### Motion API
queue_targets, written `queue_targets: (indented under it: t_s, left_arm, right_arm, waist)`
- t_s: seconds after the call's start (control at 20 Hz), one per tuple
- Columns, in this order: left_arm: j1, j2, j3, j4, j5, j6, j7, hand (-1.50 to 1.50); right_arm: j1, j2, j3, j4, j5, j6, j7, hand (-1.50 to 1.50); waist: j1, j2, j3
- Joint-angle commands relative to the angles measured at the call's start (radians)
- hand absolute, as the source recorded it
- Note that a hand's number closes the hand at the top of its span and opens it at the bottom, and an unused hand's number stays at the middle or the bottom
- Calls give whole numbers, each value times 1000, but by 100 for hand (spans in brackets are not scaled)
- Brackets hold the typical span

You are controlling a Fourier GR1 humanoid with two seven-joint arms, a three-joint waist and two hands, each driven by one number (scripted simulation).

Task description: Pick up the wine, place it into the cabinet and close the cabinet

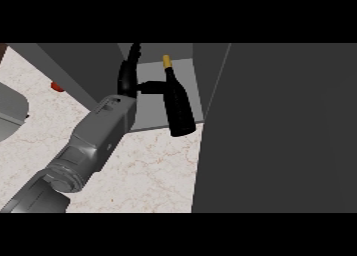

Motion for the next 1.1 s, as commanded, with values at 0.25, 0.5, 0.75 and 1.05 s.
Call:
queue_targets:
  t_s: [0.25, 0.5, 0.75, 1.05]
  left_arm:
    - [27, 65, 84, -117, 69, -350, -171, -150]
    - [0, 20, 99, -145, 76, -428, -90, -150]
    - [56, -29, 74, -243, 39, -392, -75, -150]
    - [119, -76, -10, -510, 23, -267, 38, -150]
  right_arm:
    - [0, -27, -32, -28, 11, -28, 31, -150]
    - [-8, -47, -23, -72, 41, -77, 106, -150]
    - [-32, -70, -54, -51, 26, -100, 115, -150]
    - [32, -72, -20, -79, 39, -89, 107, -150]
  waist:
    - [82, -40, 11]
    - [115, -58, 13]
    - [142, -66, 13]
    - [150, -74, 14]
